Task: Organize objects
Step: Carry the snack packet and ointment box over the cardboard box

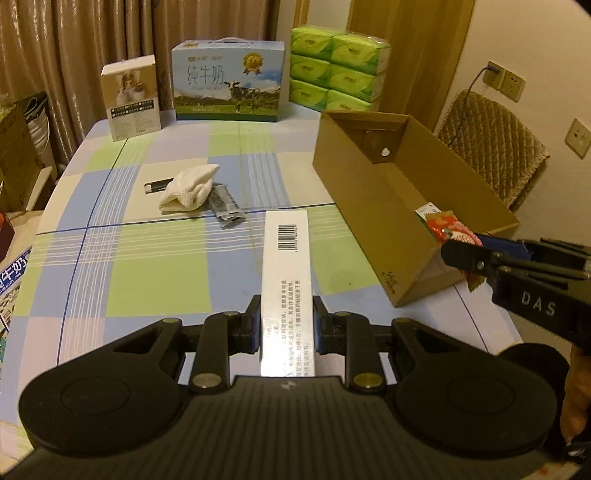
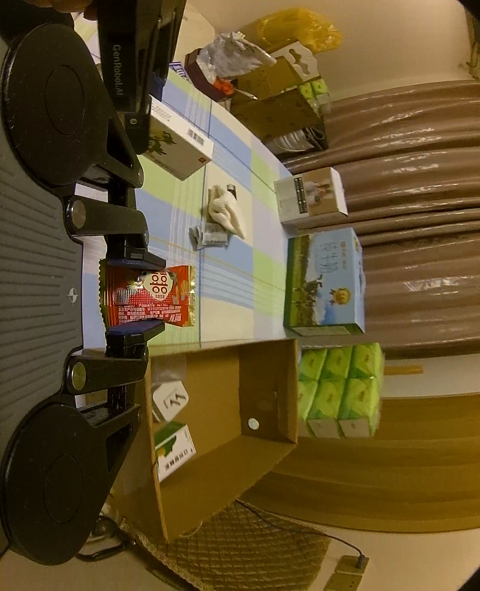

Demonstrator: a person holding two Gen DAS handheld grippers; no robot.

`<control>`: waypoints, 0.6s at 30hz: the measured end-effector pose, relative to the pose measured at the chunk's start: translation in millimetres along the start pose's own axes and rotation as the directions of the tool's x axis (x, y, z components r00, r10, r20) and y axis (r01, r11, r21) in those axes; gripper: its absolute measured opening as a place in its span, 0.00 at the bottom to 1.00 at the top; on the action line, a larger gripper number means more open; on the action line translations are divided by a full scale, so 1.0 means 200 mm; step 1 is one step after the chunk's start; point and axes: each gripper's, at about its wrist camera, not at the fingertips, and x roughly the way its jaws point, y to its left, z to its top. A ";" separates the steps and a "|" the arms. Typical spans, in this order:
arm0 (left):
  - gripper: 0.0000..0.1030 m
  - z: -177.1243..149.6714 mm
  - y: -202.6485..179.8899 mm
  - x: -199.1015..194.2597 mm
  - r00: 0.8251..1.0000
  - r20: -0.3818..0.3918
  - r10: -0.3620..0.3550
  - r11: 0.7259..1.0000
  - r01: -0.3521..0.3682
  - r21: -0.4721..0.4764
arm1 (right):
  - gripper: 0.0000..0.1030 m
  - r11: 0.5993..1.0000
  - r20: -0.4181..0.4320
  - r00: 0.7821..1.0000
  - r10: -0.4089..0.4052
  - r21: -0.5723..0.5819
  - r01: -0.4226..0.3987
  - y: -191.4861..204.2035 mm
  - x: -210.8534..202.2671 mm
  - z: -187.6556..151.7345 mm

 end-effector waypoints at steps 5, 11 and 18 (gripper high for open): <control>0.21 -0.01 -0.06 -0.06 1.000 0.017 -0.005 1.000 0.005 0.015 | 0.25 1.000 0.016 1.000 -0.008 0.005 0.008 -0.03 -0.08 0.00; 0.21 0.01 -0.12 -0.10 0.999 0.031 -0.017 0.999 0.016 0.039 | 0.25 1.000 0.030 0.999 -0.022 0.015 0.021 -0.06 -0.14 0.00; 0.21 0.03 -0.16 -0.09 0.999 0.033 -0.034 0.998 0.032 0.052 | 0.25 0.999 0.028 0.999 -0.042 0.030 0.041 -0.12 -0.14 0.00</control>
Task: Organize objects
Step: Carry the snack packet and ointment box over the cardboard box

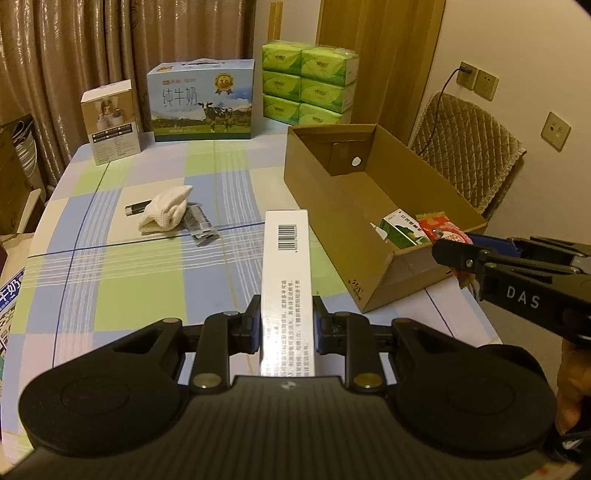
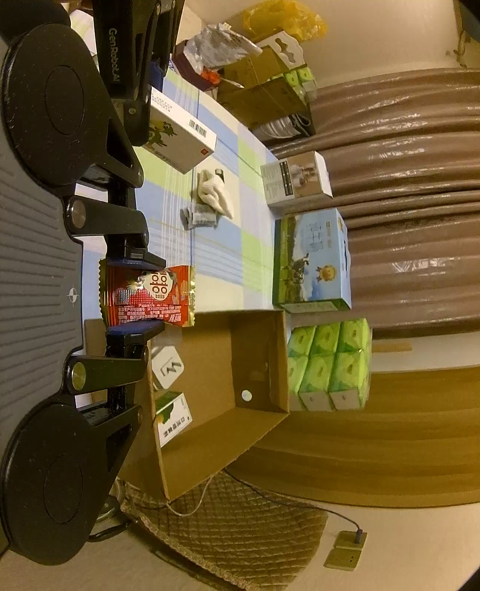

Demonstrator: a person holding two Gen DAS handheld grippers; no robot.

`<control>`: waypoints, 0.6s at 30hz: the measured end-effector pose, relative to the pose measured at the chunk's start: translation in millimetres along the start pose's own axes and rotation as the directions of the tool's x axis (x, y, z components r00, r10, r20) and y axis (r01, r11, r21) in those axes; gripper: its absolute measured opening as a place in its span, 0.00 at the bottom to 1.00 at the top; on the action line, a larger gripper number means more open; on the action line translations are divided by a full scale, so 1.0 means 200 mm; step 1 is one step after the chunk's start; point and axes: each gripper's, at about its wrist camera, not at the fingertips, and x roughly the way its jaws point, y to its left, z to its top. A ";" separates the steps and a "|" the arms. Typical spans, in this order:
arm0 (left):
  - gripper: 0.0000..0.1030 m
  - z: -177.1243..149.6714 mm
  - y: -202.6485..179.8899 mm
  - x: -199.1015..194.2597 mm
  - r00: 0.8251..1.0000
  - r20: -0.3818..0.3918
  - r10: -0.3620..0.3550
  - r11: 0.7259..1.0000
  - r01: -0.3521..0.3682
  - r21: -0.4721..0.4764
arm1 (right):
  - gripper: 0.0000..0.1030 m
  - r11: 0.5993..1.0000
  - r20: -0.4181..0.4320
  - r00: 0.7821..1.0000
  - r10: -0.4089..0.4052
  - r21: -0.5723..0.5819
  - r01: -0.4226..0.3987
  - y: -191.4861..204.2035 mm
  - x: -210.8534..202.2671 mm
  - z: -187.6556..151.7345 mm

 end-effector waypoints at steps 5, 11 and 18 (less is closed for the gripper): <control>0.21 0.02 -0.03 0.04 1.000 -0.006 -0.013 1.000 0.013 0.008 | 0.25 1.000 -0.002 1.000 -0.024 0.018 0.024 -0.08 0.01 0.00; 0.21 0.08 -0.12 0.12 0.999 -0.013 -0.037 0.999 0.038 0.035 | 0.25 0.996 0.007 0.997 -0.077 0.046 0.077 -0.23 0.00 0.02; 0.21 0.21 -0.28 0.26 0.997 -0.016 -0.081 0.995 0.082 0.061 | 0.25 0.989 0.018 0.991 -0.130 0.075 0.128 -0.45 0.03 0.09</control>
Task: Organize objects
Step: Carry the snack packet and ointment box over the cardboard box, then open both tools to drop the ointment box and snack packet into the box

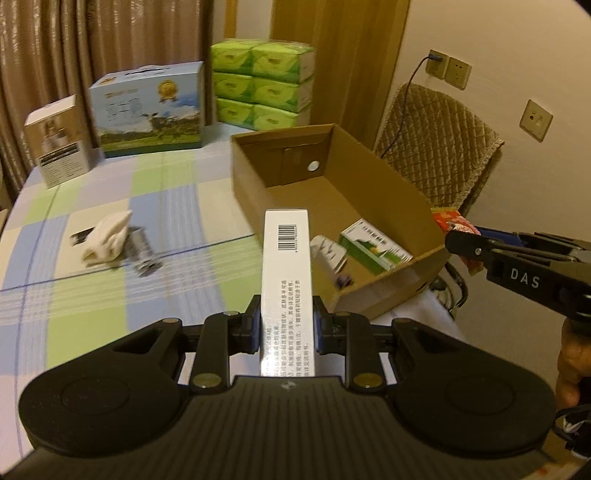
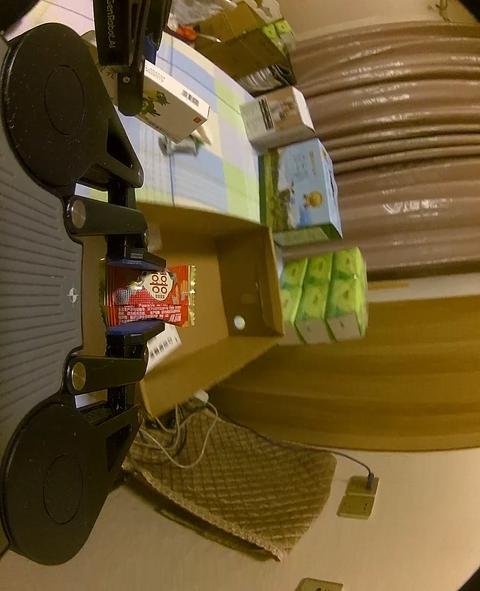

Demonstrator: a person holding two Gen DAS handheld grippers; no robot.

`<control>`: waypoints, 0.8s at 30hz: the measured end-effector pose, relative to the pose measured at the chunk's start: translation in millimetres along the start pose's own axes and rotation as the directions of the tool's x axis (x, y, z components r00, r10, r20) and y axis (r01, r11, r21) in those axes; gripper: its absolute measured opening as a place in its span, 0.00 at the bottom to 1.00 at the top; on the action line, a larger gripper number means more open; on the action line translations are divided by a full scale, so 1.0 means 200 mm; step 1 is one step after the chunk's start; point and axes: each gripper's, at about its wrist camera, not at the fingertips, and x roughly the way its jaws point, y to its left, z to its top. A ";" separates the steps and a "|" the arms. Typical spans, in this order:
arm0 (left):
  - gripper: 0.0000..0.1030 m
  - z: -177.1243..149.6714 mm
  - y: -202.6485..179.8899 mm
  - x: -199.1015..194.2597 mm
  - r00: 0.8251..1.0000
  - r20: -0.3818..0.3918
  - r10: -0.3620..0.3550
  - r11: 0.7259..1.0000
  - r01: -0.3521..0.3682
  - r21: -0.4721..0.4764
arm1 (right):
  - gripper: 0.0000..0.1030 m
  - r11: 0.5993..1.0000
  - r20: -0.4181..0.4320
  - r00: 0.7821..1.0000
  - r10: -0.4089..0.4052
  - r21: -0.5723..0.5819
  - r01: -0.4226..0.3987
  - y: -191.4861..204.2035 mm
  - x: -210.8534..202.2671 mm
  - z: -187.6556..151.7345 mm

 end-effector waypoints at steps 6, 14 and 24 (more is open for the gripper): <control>0.21 0.14 -0.11 0.16 1.000 0.001 -0.028 1.000 0.028 0.011 | 0.25 1.000 0.001 1.000 -0.014 0.023 0.014 -0.14 0.11 0.07; 0.21 0.28 -0.22 0.38 0.999 -0.014 -0.048 0.999 0.049 0.022 | 0.25 0.999 -0.019 1.000 -0.011 0.040 0.012 -0.27 0.27 0.13; 0.21 0.39 -0.30 0.60 0.998 -0.025 -0.052 0.998 0.053 0.038 | 0.25 0.998 -0.039 0.999 -0.019 0.063 0.021 -0.37 0.42 0.15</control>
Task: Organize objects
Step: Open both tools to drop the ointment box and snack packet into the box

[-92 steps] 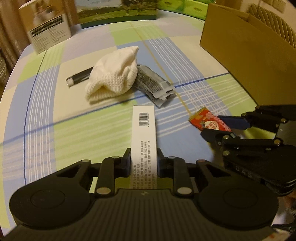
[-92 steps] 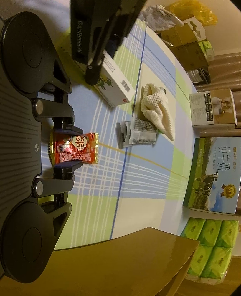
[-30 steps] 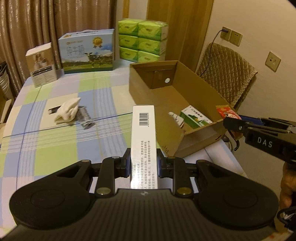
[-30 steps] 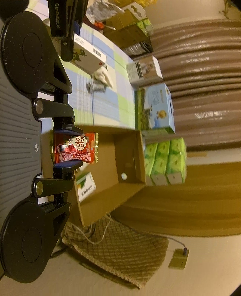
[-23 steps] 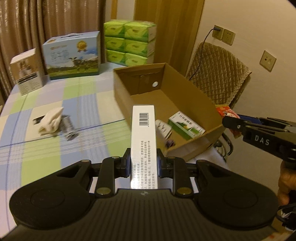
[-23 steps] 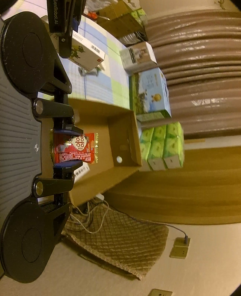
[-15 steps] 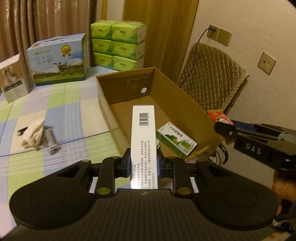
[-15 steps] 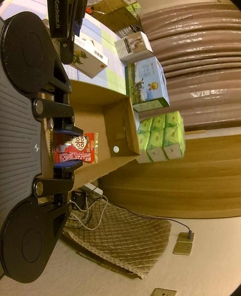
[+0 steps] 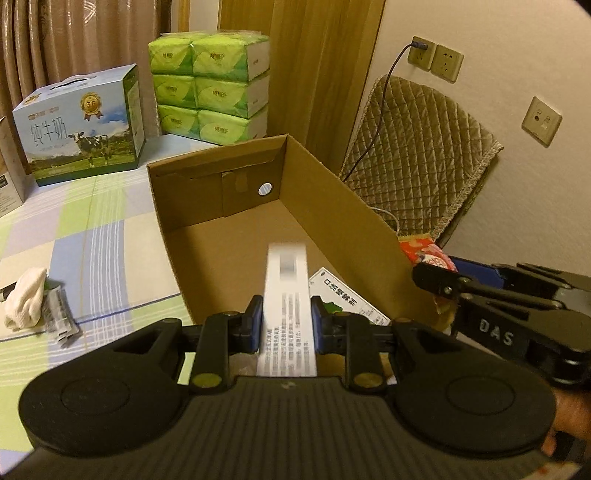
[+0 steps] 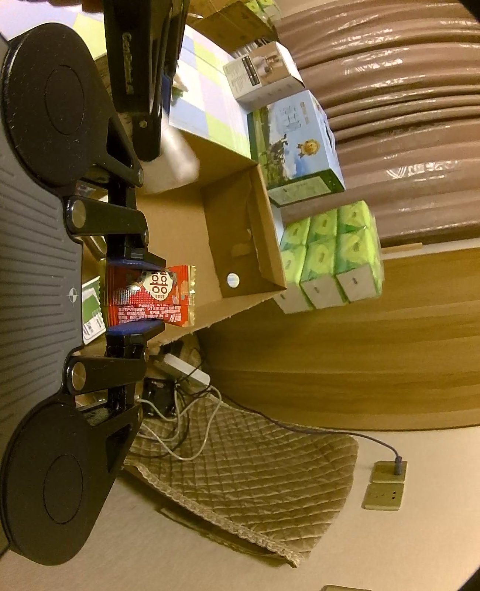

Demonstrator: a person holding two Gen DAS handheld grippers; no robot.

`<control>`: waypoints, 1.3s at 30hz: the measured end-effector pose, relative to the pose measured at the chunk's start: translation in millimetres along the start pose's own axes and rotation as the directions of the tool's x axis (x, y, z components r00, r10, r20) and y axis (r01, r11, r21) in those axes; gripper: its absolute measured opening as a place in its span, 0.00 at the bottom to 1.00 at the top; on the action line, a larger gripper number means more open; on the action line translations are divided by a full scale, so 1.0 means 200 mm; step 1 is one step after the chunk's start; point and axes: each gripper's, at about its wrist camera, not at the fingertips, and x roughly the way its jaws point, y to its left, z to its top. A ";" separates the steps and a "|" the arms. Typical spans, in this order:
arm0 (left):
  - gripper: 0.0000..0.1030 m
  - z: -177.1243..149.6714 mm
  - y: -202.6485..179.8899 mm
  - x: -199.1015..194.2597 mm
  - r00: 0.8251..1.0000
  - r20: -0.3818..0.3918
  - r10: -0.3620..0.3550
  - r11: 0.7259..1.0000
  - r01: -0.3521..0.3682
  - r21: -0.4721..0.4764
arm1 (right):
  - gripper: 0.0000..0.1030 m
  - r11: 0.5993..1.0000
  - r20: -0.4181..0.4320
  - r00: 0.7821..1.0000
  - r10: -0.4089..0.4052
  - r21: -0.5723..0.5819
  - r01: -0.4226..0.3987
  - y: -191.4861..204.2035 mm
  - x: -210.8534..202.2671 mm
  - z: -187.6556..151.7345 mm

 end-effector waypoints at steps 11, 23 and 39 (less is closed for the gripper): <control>0.24 -0.02 0.18 -0.10 0.998 0.051 0.041 0.996 -0.036 -0.083 | 0.25 0.999 -0.011 0.999 0.046 0.001 -0.046 0.05 0.05 0.01; 0.38 -0.17 0.39 -0.32 0.992 0.073 0.106 0.981 -0.093 -0.168 | 0.55 0.986 0.026 0.990 0.137 0.090 -0.139 0.08 -0.01 0.05; 0.74 -0.52 0.68 -0.79 0.973 0.081 0.215 0.951 -0.190 -0.245 | 0.75 0.972 0.063 0.970 0.234 0.005 -0.235 0.51 -0.37 -0.05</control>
